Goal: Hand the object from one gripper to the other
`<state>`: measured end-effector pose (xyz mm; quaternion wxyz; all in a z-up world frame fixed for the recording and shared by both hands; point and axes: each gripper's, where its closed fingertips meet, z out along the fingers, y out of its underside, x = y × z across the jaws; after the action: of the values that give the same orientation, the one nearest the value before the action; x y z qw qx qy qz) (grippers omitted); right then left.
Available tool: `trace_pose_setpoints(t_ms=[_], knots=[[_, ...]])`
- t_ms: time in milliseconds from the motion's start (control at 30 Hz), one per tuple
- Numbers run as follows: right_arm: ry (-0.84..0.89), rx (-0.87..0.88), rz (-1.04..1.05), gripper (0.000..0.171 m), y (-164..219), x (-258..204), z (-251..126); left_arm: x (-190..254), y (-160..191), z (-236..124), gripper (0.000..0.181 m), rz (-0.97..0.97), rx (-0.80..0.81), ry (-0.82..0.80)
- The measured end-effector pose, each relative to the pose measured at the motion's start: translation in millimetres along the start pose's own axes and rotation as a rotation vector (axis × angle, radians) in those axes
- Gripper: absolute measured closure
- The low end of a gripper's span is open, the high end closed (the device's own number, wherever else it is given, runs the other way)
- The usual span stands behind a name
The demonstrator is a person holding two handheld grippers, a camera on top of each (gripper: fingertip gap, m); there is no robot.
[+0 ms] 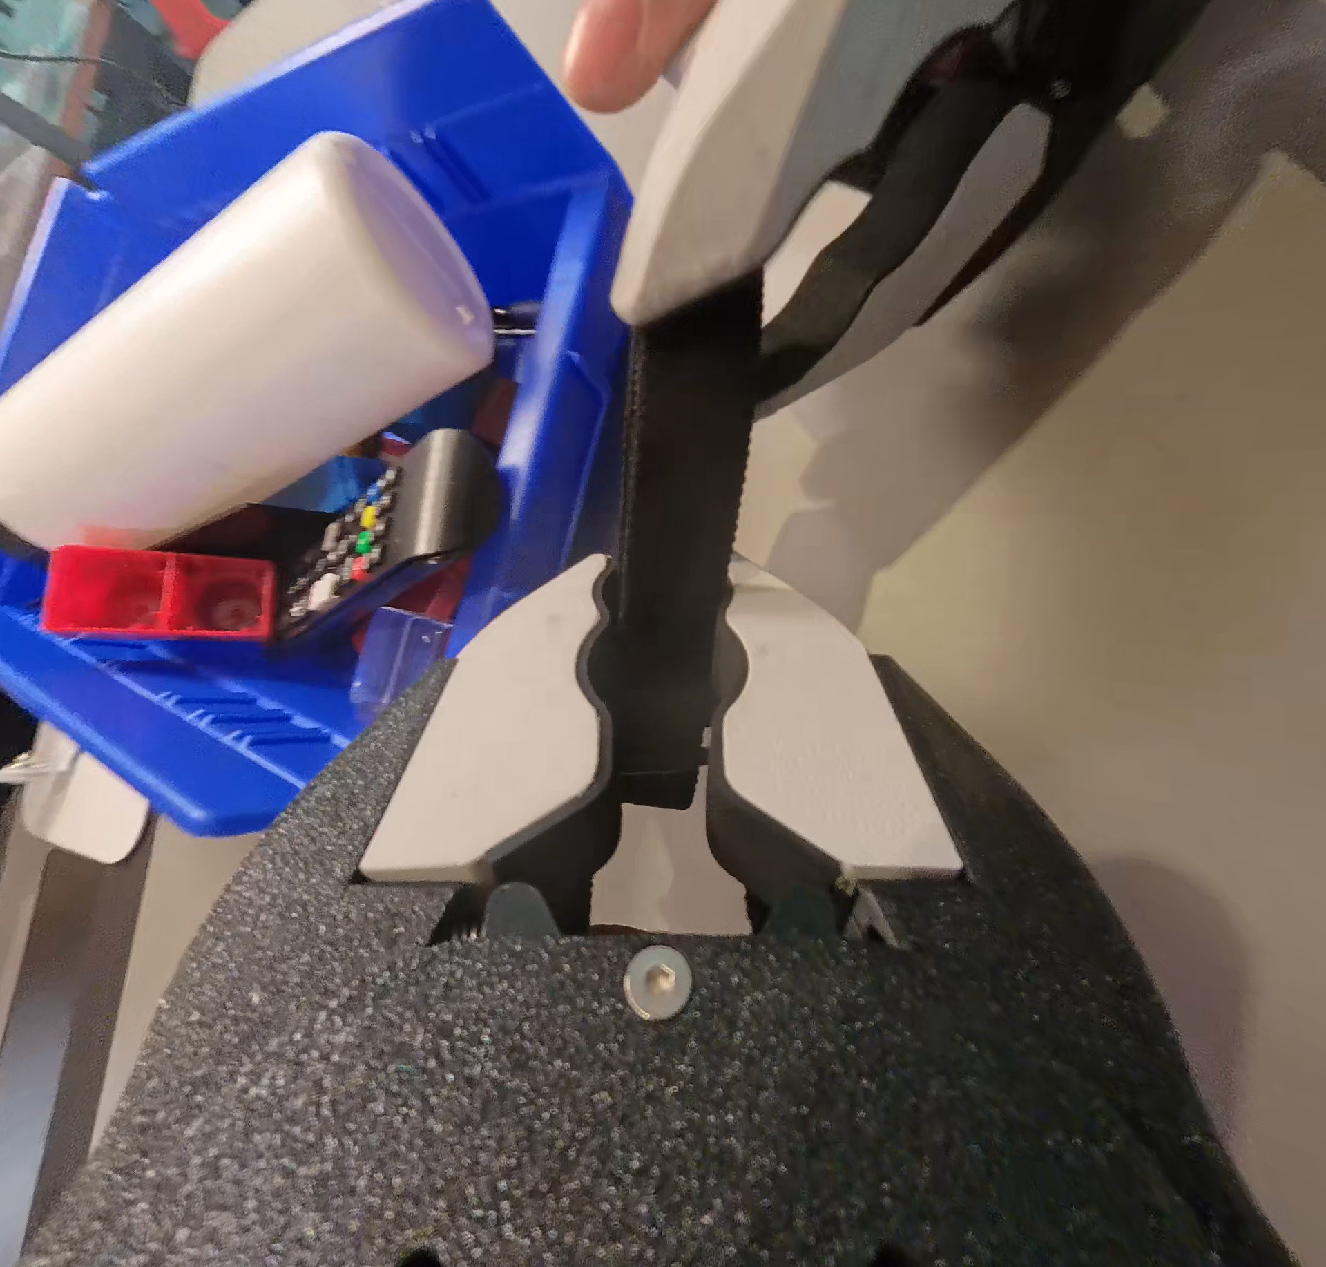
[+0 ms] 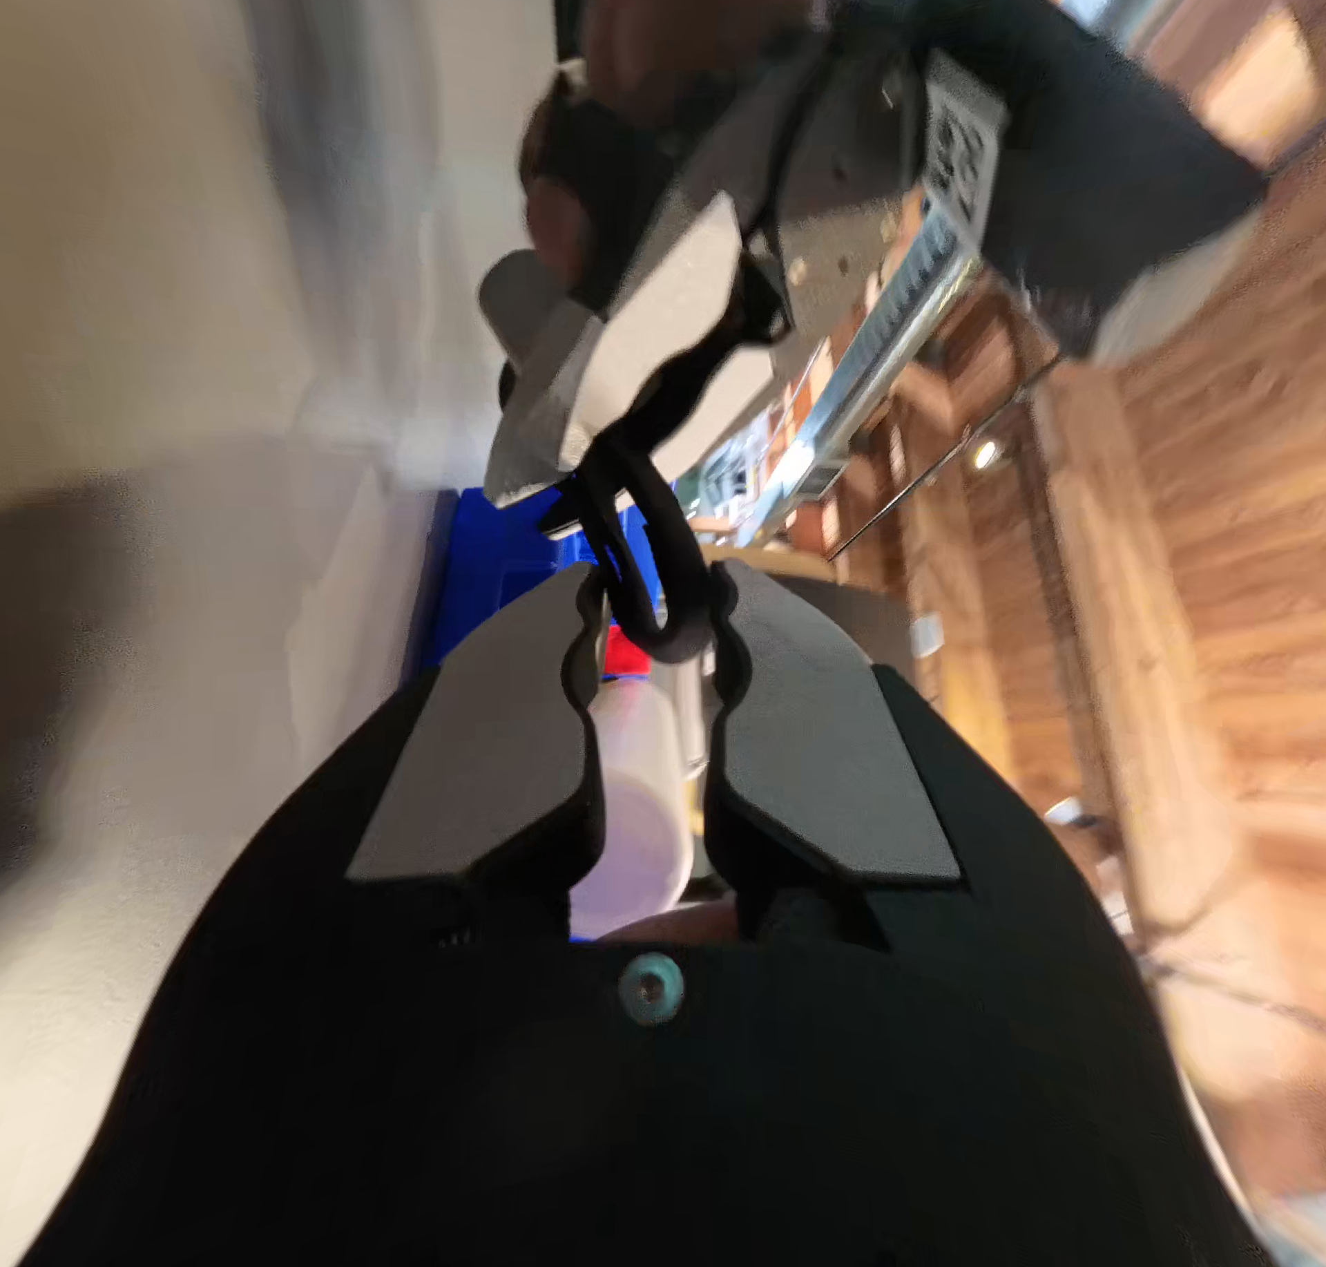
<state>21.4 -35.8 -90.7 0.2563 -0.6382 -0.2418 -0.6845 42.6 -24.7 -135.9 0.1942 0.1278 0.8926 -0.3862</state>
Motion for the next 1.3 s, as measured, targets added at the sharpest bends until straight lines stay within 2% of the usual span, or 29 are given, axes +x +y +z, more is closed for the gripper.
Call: trace_pose_setpoints(t_ms=[133,267,400,500,600,667,733,833,900,1000,1133,1233,1300], knots=[[0.017,-0.051,0.522,0.127,26.4,31.0,-1.8,-28.3,-8.1,-9.0,0.158,-0.041,0.061,-0.155],[0.056,-0.056,0.976,0.123,47.7,58.2,-6.7,-61.1,-21.7,-23.6,0.158,-0.14,0.173,-0.357],[-0.027,0.004,1.413,0.116,44.4,53.9,-1.4,-73.0,-34.5,-28.9,0.158,-0.213,0.266,-0.497],[-0.111,0.06,1.627,0.109,29.8,43.6,7.1,-64.6,-43.7,-21.0,0.158,-0.233,0.292,-0.51],[-0.145,0.104,1.718,0.106,15.9,40.3,13.2,-51.7,-50.8,-10.3,0.158,-0.202,0.279,-0.501],[-0.137,0.111,1.726,0.108,11.4,40.8,14.9,-43.4,-53.1,-3.3,0.158,-0.147,0.249,-0.504],[-0.083,0.068,1.678,0.132,17.4,40.5,14.2,-35.9,-56.4,1.6,0.157,-0.055,0.225,-0.51],[-0.051,0.063,1.589,0.151,22.6,41.8,10.4,-31.1,-60.1,2.0,0.151,0.05,0.216,-0.501],[-0.042,0.032,1.526,0.159,28.7,40.0,9.3,-29.2,-61.5,-2.0,0.139,0.066,0.239,-0.444],[-0.019,-0.026,1.318,0.159,37.2,37.9,6.7,-23.7,-65.2,-14.5,0.137,0.053,0.323,-0.316],[-0.005,-0.131,0.879,0.16,41.2,27.1,5.5,-24.4,-78.5,-34.5,0.137,-0.029,0.468,-0.246],[-0.048,-0.148,0.639,0.16,30.6,13.9,6.8,-16.4,-80.4,-34.8,0.141,0.098,0.443,-0.258],[-0.075,-0.153,0.592,0.16,26.5,8.5,7.2,-4.2,-75.2,-29.4,0.143,0.211,0.386,-0.23]])
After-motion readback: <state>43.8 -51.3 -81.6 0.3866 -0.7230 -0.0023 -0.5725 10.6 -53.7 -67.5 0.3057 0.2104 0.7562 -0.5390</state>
